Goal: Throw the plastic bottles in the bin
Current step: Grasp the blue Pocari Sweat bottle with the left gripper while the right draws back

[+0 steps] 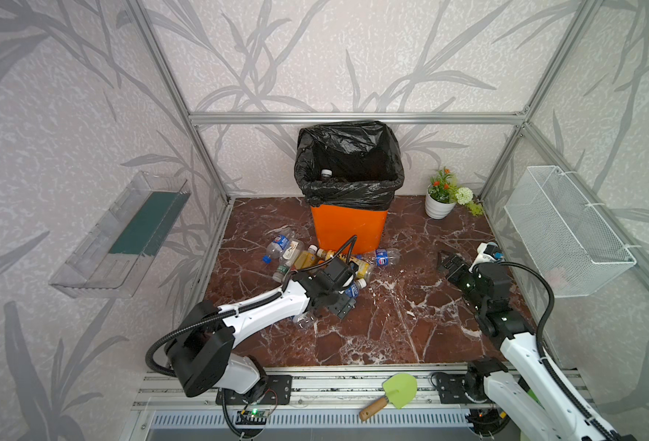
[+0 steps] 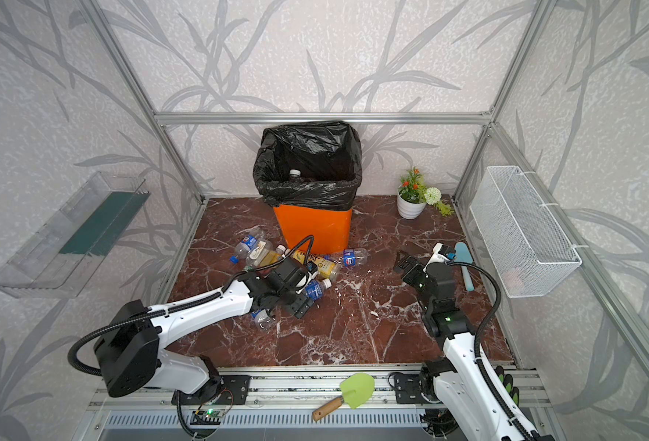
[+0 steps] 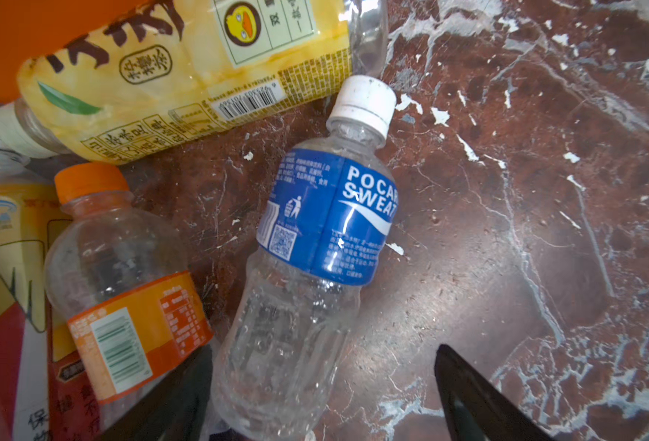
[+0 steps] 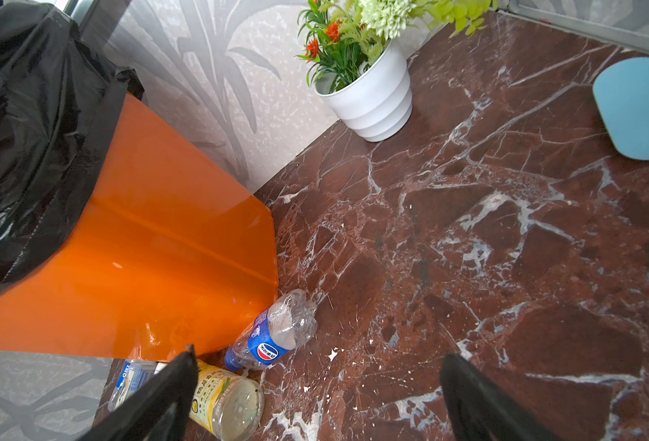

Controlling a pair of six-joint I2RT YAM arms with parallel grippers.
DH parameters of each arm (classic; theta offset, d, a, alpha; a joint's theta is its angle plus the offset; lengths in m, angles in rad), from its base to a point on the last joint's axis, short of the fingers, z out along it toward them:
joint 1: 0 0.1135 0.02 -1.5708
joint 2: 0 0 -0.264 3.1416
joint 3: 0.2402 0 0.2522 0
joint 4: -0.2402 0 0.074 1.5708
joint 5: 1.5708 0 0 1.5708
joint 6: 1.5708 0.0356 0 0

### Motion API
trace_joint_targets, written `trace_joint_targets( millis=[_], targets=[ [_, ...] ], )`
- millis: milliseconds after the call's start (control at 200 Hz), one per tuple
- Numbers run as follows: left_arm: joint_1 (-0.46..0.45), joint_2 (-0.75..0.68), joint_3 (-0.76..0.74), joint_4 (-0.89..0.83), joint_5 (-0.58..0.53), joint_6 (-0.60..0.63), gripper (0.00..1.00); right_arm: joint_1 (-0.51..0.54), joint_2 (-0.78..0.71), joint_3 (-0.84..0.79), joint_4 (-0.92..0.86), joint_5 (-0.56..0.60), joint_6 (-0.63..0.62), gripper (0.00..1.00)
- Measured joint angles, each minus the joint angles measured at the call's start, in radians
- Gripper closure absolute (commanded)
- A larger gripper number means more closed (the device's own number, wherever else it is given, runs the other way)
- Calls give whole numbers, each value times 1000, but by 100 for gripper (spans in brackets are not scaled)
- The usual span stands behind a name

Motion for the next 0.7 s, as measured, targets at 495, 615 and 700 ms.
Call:
trace_joint_targets(
  millis=[495,615,700],
  targets=[
    [0,231,129,-49,-23,85,24,-23,27,-5,37,-20,19,1],
    [0,264,134,-55,-19,89,29,-30,27,-7,42,-26,19,1],
    [0,277,134,-63,-17,91,42,-37,30,-10,46,-30,22,1]
  ],
)
